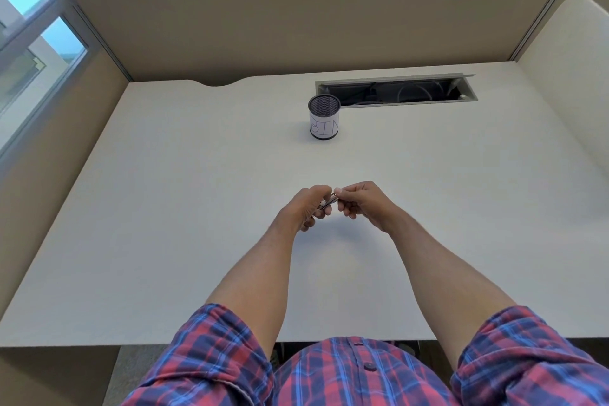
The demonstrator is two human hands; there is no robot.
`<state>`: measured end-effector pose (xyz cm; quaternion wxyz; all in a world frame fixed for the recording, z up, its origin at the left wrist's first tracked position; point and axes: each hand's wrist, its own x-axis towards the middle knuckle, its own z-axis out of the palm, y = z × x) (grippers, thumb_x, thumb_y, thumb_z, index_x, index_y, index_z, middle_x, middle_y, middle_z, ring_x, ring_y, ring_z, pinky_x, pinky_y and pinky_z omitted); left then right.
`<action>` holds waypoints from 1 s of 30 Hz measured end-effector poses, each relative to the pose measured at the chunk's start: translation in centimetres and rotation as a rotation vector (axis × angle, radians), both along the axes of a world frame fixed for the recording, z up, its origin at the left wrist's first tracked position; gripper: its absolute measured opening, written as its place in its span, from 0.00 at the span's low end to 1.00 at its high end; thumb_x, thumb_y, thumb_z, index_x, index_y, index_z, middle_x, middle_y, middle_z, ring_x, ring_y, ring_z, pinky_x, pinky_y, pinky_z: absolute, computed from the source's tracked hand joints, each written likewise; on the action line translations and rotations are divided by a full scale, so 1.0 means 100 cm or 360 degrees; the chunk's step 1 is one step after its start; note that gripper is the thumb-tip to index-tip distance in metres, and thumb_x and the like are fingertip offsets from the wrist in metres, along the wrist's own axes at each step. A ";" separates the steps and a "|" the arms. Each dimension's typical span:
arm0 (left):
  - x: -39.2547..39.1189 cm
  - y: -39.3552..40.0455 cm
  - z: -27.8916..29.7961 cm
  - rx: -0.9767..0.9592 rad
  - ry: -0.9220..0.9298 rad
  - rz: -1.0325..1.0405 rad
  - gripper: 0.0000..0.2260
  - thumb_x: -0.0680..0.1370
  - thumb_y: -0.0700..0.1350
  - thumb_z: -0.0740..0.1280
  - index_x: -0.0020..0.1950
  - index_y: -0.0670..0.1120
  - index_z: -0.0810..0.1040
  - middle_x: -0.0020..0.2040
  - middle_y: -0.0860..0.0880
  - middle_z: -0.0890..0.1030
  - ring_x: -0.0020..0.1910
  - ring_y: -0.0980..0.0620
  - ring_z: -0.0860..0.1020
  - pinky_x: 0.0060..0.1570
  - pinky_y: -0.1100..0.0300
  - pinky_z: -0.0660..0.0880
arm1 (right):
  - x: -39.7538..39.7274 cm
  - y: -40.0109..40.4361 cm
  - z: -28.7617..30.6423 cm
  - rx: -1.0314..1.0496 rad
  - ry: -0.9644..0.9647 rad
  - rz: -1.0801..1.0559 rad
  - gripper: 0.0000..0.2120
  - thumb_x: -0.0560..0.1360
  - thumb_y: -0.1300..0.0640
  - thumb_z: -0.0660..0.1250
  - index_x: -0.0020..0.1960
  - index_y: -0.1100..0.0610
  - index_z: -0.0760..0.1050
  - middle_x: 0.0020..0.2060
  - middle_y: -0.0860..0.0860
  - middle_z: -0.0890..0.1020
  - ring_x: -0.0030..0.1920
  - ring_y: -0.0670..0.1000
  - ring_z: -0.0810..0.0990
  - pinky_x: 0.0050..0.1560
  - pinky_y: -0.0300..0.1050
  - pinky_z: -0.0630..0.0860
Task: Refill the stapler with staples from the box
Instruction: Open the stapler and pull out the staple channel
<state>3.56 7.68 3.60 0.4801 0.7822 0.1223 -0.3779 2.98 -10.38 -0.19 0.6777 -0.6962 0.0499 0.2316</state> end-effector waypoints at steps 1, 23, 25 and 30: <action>0.000 -0.001 0.001 0.0007 -0.0008 0.0010 0.10 0.64 0.52 0.61 0.32 0.48 0.75 0.29 0.52 0.68 0.23 0.52 0.59 0.28 0.62 0.56 | 0.000 0.000 0.000 -0.0003 -0.0009 -0.0007 0.19 0.81 0.56 0.69 0.49 0.75 0.79 0.33 0.55 0.81 0.30 0.49 0.76 0.31 0.40 0.70; -0.002 -0.010 0.004 -0.0117 -0.0117 0.0130 0.15 0.63 0.45 0.60 0.38 0.41 0.84 0.27 0.49 0.70 0.21 0.53 0.59 0.26 0.64 0.56 | -0.004 0.001 0.005 -0.0044 -0.0206 -0.0085 0.13 0.82 0.58 0.67 0.41 0.62 0.84 0.32 0.53 0.80 0.30 0.48 0.74 0.31 0.40 0.70; -0.002 -0.010 0.005 -0.0089 -0.0130 0.0113 0.14 0.63 0.45 0.60 0.37 0.41 0.82 0.29 0.49 0.71 0.21 0.53 0.60 0.26 0.64 0.56 | -0.004 0.000 0.004 -0.0048 -0.0201 -0.0085 0.14 0.82 0.58 0.68 0.40 0.60 0.84 0.32 0.54 0.80 0.30 0.48 0.74 0.31 0.40 0.70; -0.001 -0.009 0.001 0.0054 -0.0250 -0.0101 0.10 0.72 0.47 0.62 0.39 0.43 0.79 0.32 0.48 0.69 0.26 0.51 0.64 0.28 0.63 0.58 | -0.005 -0.004 -0.003 0.0024 -0.0099 -0.0089 0.10 0.81 0.58 0.69 0.46 0.63 0.86 0.33 0.54 0.82 0.31 0.48 0.77 0.34 0.39 0.74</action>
